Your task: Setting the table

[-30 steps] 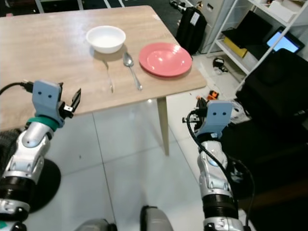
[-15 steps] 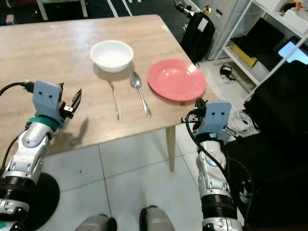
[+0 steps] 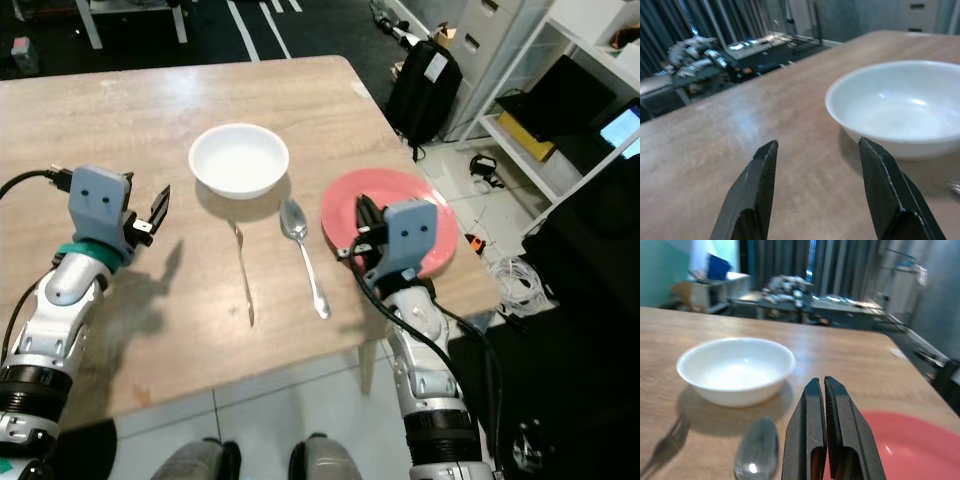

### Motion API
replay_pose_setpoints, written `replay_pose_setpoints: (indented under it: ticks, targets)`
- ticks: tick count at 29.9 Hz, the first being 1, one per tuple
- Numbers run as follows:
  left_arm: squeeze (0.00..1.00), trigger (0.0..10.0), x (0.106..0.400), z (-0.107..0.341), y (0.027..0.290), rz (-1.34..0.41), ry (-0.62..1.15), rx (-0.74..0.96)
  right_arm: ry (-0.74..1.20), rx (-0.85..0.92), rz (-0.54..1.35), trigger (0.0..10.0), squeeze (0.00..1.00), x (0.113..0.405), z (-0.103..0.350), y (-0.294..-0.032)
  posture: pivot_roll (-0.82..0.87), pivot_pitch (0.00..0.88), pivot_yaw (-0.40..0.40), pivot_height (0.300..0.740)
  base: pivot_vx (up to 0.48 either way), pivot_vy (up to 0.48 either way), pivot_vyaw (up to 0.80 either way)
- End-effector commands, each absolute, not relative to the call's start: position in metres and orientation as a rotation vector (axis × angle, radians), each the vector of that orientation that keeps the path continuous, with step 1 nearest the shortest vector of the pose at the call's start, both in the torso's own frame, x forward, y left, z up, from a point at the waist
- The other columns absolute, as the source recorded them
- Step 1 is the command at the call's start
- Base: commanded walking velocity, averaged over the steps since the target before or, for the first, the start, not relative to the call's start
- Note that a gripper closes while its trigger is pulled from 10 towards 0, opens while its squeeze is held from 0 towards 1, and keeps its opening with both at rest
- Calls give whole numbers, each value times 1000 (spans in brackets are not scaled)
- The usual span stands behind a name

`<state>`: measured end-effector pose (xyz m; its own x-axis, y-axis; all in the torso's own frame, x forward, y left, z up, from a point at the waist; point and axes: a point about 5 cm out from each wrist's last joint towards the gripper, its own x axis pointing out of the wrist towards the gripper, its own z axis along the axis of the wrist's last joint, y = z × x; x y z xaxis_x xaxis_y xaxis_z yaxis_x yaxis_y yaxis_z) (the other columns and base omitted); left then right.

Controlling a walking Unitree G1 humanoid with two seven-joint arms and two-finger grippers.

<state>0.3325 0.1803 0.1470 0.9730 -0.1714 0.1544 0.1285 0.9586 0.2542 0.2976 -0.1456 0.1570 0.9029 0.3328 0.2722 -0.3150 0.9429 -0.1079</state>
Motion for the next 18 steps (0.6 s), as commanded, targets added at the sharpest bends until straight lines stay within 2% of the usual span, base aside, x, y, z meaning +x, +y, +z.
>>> replay_pose_setpoints:
  ticks: [1,3,9,10,11,12,13,15,16,17,18]
  targets:
    - [0,10000,330,142,181,-149,-151,262,-272,-62,400,10000,0,292,156,-136,65,0,23,740,0,0,0]
    - [0,10000,327,139,182,-144,-141,269,-235,-89,471,10000,0,288,150,-122,72,0,17,740,0,0,0]
    - [0,10000,326,138,182,-154,-131,282,-188,-123,503,10000,31,285,141,-115,75,0,15,740,0,0,0]
    - [0,10000,325,139,181,-168,-122,273,-167,-130,495,10000,1000,286,137,-114,81,0,11,740,0,0,0]
    - [0,10000,325,139,181,-168,-122,273,-167,-130,495,10000,1000,286,137,-114,81,0,11,740,0,0,0]
    - [388,10000,322,143,177,-220,-121,273,-133,-134,480,10000,1000,287,133,-114,90,0,9,740,0,0,0]
    - [404,10000,320,148,174,-274,-125,272,-99,-140,468,10000,1000,287,128,-114,90,0,9,740,0,0,0]
    - [396,10000,317,152,171,-315,-134,276,-73,-145,465,10000,1000,287,125,-113,89,0,9,740,0,0,0]
    - [337,10000,315,156,169,-342,-142,275,-50,-150,475,10000,1000,285,122,-113,89,0,10,740,0,0,0]
    - [337,10000,315,156,169,-342,-142,275,-50,-150,475,10000,1000,285,122,-113,89,0,10,740,0,0,0]
    - [0,10000,312,162,165,-386,-160,281,-7,-168,506,10000,1000,282,114,-109,91,0,11,740,0,0,0]
